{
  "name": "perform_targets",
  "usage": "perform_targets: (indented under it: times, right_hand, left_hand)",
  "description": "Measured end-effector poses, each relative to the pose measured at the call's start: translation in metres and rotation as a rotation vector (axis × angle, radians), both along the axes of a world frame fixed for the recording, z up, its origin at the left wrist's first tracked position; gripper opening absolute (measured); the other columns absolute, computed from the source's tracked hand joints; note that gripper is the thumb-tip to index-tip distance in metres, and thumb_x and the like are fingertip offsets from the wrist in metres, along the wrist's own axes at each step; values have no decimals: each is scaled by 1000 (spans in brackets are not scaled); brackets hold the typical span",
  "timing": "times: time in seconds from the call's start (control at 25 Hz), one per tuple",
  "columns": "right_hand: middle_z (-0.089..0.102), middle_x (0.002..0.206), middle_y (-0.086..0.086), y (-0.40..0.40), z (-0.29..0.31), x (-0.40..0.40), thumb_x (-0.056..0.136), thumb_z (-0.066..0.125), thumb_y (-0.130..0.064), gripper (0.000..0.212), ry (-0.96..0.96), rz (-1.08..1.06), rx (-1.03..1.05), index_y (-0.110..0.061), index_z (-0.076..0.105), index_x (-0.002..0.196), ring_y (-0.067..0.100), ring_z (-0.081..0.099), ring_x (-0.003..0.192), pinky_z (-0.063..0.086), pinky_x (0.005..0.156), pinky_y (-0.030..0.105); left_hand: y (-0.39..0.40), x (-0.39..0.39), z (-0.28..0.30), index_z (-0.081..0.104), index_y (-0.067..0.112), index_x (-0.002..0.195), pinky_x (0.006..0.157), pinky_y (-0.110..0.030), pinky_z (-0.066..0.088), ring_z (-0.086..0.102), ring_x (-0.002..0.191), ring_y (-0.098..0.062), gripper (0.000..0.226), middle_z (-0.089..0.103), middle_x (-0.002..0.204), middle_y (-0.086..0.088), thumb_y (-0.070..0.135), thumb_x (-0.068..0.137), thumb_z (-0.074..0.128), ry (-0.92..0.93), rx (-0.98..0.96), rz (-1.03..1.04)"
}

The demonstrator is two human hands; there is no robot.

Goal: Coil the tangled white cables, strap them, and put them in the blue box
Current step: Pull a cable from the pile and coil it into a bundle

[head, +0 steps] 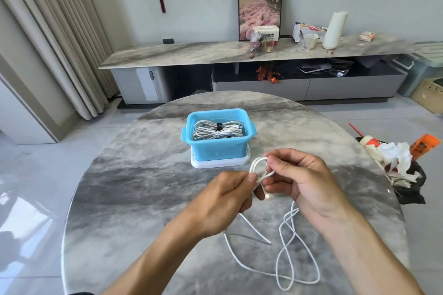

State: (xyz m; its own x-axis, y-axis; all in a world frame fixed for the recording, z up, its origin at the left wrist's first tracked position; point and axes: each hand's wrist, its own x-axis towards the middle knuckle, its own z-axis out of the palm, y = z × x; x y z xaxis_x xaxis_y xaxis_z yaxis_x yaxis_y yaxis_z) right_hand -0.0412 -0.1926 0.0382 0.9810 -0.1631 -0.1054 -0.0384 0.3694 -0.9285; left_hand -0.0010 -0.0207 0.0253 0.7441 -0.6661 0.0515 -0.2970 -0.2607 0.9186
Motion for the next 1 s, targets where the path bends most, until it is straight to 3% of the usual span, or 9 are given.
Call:
perform_targets:
  times: [0.28, 0.36, 0.44, 0.6, 0.72, 0.76, 0.84, 0.92, 1.0]
  right_hand:
    - [67, 70, 3, 6, -1, 0, 81, 74, -7, 6, -127, -186, -261, -9, 73, 86, 17, 64, 56, 55, 53, 24]
    - [72, 85, 2, 7, -4, 0, 85, 67, -25, 18, -116, -77, -298, -11, 73, 96, 18, 67, 70, 58, 67, 30]
    - [73, 89, 12, 14, -6, 0, 93, 53, -32, 35, -97, 67, -183, -3, 72, 95, 22, 65, 70, 57, 73, 33]
    - [71, 83, 20, 26, -6, -1, 98, 45, -31, 43, -137, -11, -25, -5, 71, 75, 19, 51, 52, 47, 56, 25]
    - [70, 88, 16, 23, -12, 1, 101, 48, -39, 42, -179, 99, 48, -5, 72, 92, 23, 62, 71, 54, 72, 34]
    - [71, 95, 12, 25, -15, 0, 98, 53, -44, 39, -149, 217, 11, -10, 72, 100, 24, 66, 84, 54, 83, 40]
    - [74, 102, 6, 33, -27, -5, 87, 66, -48, 33, -13, 502, -292, -20, 70, 104, 20, 67, 99, 50, 96, 39]
    - [76, 84, 7, 40, -38, -9, 88, 69, -42, 24, 86, 715, -636, -19, 71, 92, 18, 66, 78, 47, 84, 35]
    - [63, 55, -1, 37, -34, -8, 95, 62, -33, 26, 109, 732, -672, -18, 69, 75, 14, 55, 52, 43, 67, 34]
  left_hand:
    - [-1, -1, 2, 50, 11, 73, 61, -18, 37, 46, 56, -7, 40, 51, 59, 5, 30, 106, 37, -9, -6, 26]
    - [-1, -2, 1, 50, 10, 75, 64, -24, 45, 53, 57, -14, 36, 44, 57, 0, 29, 105, 39, 113, -86, 44]
    - [-3, -6, 3, 49, 10, 79, 57, -32, 49, 42, 48, -16, 33, 35, 57, -1, 30, 104, 40, 279, -170, 14]
    - [-6, -10, 11, 53, 15, 77, 39, -17, 17, 13, 45, -7, 34, 18, 58, 3, 42, 97, 45, 565, -244, -28]
    - [-1, -3, 14, 55, 14, 72, 42, -20, 10, 10, 46, -9, 34, 16, 57, 3, 39, 96, 54, 653, -382, 39]
    - [2, -1, 16, 53, 14, 70, 42, -20, 12, 11, 46, -9, 33, 17, 56, 3, 35, 95, 54, 658, -469, 84]
    - [7, 4, 20, 50, 15, 70, 42, -21, 21, 18, 45, -10, 32, 20, 53, 4, 32, 97, 46, 621, -623, 203]
    - [15, 13, 26, 49, 15, 74, 43, -21, 28, 23, 44, -9, 33, 23, 52, 5, 30, 101, 38, 601, -751, 302]
    - [27, 23, 31, 48, 16, 78, 42, -19, 25, 25, 41, -7, 32, 28, 54, 5, 29, 104, 35, 615, -831, 378]
